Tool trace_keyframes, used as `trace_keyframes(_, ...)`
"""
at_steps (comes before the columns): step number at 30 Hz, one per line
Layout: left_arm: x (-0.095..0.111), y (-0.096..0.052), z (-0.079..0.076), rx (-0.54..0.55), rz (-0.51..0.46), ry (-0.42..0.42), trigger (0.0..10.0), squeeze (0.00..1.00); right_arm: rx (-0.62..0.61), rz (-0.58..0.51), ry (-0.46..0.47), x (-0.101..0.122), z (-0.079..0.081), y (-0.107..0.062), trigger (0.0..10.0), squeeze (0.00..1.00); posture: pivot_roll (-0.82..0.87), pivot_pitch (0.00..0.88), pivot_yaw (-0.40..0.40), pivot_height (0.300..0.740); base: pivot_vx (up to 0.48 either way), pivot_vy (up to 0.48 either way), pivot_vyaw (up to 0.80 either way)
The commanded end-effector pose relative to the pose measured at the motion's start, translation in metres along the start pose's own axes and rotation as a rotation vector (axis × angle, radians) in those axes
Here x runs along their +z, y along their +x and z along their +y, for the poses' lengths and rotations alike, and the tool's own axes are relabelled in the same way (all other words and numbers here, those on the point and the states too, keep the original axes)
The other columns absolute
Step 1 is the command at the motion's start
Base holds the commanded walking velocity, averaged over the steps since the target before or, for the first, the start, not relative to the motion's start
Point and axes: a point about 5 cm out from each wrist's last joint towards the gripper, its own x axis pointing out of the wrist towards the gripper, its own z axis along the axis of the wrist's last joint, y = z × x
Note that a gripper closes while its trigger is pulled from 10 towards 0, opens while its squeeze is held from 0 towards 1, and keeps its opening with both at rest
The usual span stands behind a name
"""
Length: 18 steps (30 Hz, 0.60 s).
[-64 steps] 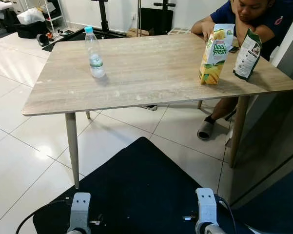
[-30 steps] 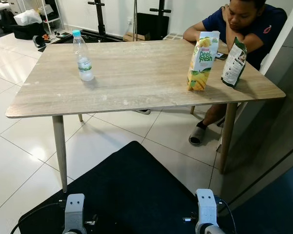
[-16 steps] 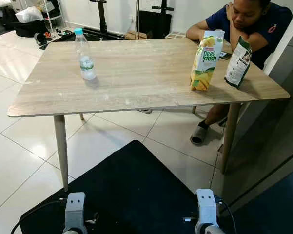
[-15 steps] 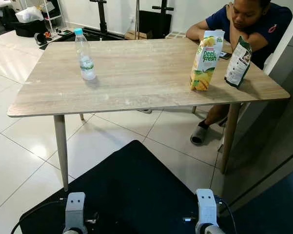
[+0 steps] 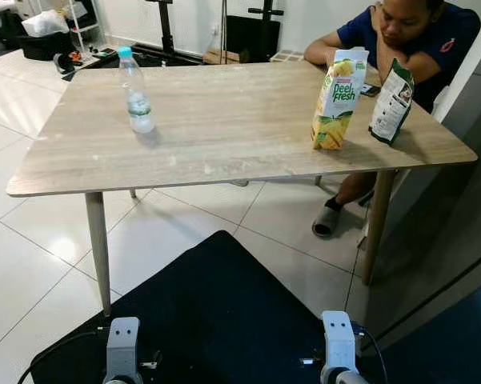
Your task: Restocking fridge
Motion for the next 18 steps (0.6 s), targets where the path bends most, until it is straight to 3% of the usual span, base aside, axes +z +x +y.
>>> trace_keyframes(1, -0.0021, -0.0006, -0.0037, -0.013, 0.000, 0.004, 10.0, 0.00, -0.005, 0.012, 0.016, -0.0045, 0.0010, -0.0010, 10.0, 0.00, -0.10, 0.084, 0.006, 0.713, 0.368, 0.000, 0.00)
trace_keyframes(18, -0.0031, -0.0014, -0.0051, -0.021, -0.004, 0.014, 10.0, 0.00, -0.007, 0.014, 0.019, -0.0058, 0.0010, -0.0013, 10.0, 0.00, -0.10, 0.086, 0.007, 0.713, 0.359, 0.000, 0.00)
